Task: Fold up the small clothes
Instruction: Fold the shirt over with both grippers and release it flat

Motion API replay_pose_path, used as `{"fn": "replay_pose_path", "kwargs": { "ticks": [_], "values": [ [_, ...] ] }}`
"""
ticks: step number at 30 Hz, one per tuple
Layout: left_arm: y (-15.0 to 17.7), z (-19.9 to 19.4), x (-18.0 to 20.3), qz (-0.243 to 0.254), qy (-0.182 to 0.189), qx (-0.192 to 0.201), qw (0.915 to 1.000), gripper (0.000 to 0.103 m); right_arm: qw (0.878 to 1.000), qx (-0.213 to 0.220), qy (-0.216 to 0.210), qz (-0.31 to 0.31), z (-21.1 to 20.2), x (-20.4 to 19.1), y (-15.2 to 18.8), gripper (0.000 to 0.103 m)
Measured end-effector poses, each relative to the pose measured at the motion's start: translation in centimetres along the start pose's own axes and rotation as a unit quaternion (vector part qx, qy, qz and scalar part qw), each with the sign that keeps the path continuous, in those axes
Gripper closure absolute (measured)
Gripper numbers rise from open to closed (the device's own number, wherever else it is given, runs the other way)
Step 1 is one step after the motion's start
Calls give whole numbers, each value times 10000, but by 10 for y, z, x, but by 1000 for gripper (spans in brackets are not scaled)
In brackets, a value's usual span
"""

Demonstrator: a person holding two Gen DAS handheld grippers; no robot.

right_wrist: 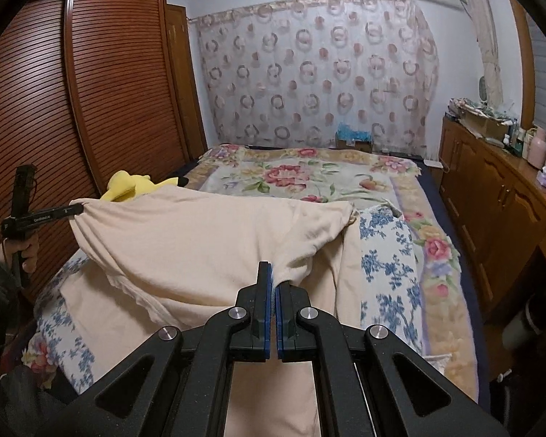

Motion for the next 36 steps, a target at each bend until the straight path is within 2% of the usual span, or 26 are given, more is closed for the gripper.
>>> {"fn": "replay_pose_path", "kwargs": {
  "ticks": [7,12,15,18,22,25,28,30,32,34,36],
  "values": [
    [31,-21,-1,-116,-31,-103,9999,99,9999,-141,40,16,-32,-9,35,102],
    [48,-30,-6,-107,-104,-189,9997,99,9998,-218,21,41,-51,-12,45,102],
    [67,-19,-9,-29,-239,-417,9988,99,9990,-432,10,110,-50,-9,57,102],
    [83,-9,-11,18,-332,-618,9975,99,9970,-750,84,194,-30,-4,70,102],
    [93,-7,-14,10,-366,-714,9968,97,9937,-1068,268,191,-13,-3,84,98],
    [94,-12,-14,64,-438,-675,9967,90,9927,-1152,331,134,-10,-2,85,93],
    [92,-19,-14,85,-513,-571,9970,88,9937,-1046,388,124,-18,0,79,91],
    [89,-24,-12,106,-516,-491,9974,86,9942,-967,475,54,-24,0,76,84],
    [85,-29,-10,138,-511,-397,9978,83,9946,-890,538,20,-32,2,77,61],
    [82,-32,-8,154,-519,-338,9980,71,9954,-787,552,32,-39,3,73,54],
    [80,-33,-6,175,-532,-274,9981,61,9955,-753,567,-23,-42,2,70,54]
  ]
}}
Point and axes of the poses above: each gripper's, at about its wrist camera, not at the fingertips, and z roughly the way its jaws point, x to its right, y to its underside, the point moved 10 cm from there along z, roughly the way its jaws point, and after that the axes turned 1 degree about x, right-handed, at the moved point
